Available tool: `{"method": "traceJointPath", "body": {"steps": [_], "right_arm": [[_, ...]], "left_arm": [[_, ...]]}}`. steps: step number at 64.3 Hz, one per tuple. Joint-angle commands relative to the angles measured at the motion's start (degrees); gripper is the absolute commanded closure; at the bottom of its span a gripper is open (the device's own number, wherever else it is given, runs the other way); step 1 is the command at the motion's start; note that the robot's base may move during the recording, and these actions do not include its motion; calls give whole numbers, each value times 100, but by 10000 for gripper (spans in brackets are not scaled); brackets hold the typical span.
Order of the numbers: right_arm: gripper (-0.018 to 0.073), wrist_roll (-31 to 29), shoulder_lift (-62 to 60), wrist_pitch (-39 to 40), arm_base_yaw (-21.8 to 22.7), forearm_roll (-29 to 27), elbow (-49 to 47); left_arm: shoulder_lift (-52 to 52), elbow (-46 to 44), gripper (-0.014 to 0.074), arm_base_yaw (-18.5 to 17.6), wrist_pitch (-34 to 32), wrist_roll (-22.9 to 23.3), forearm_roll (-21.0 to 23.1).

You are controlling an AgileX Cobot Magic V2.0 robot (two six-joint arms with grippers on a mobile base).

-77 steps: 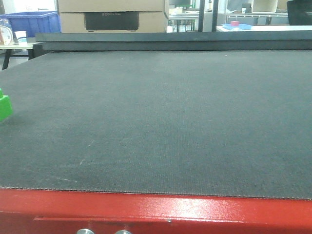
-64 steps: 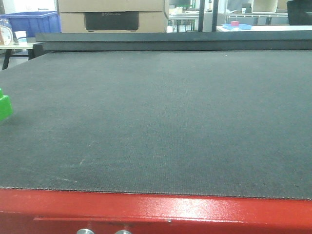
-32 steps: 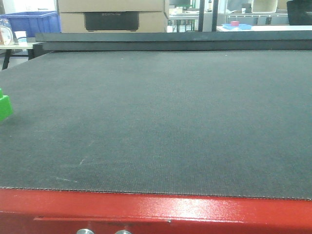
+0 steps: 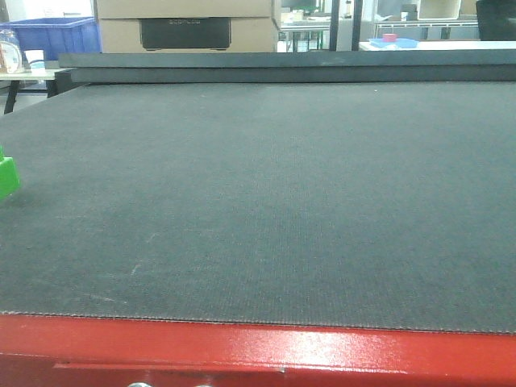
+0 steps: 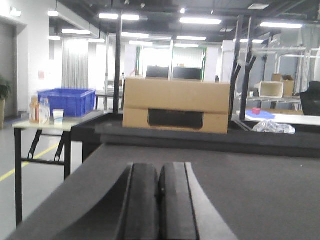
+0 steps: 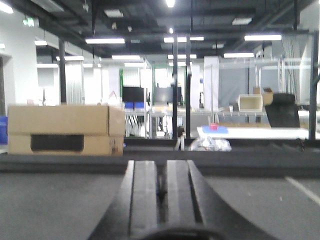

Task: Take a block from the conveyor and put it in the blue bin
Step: 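Lower the left gripper toward the green block on the conveyor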

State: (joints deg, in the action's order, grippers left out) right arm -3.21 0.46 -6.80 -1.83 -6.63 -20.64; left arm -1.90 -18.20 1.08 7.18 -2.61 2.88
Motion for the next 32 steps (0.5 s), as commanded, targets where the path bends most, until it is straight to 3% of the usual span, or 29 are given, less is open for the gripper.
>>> {"method": "traceJointPath", "body": {"steps": [1, 7, 12, 17, 27, 29, 32], "right_arm": [[721, -17, 295, -994, -7, -14, -855], [697, -17, 900, -2073, -7, -14, -1668], [601, -17, 1292, -2451, -12, -14, -2014], [448, -17, 1686, -2667, -12, -14, -2206], [36, -17, 2182, -2682, -12, 150, -2217], [-17, -17, 2227, -2618, -12, 241, -2217], [-10, -17, 2272, -2549, -12, 363, -2217]], "left_arm": [[-350, -816, 614, -12, 734, 29, -217], [-987, -1696, 440, -12, 1475, 29, -288], [-1444, -2138, 309, -12, 1821, 29, -246], [-1968, -2512, 179, -12, 2149, 29, -246], [-2751, -2938, 8, -115, 2416, 29, -173], [-2836, -3002, -8, -199, 2440, 29, -173], [-2991, -3112, -5, -367, 2483, 29, -208]]}}
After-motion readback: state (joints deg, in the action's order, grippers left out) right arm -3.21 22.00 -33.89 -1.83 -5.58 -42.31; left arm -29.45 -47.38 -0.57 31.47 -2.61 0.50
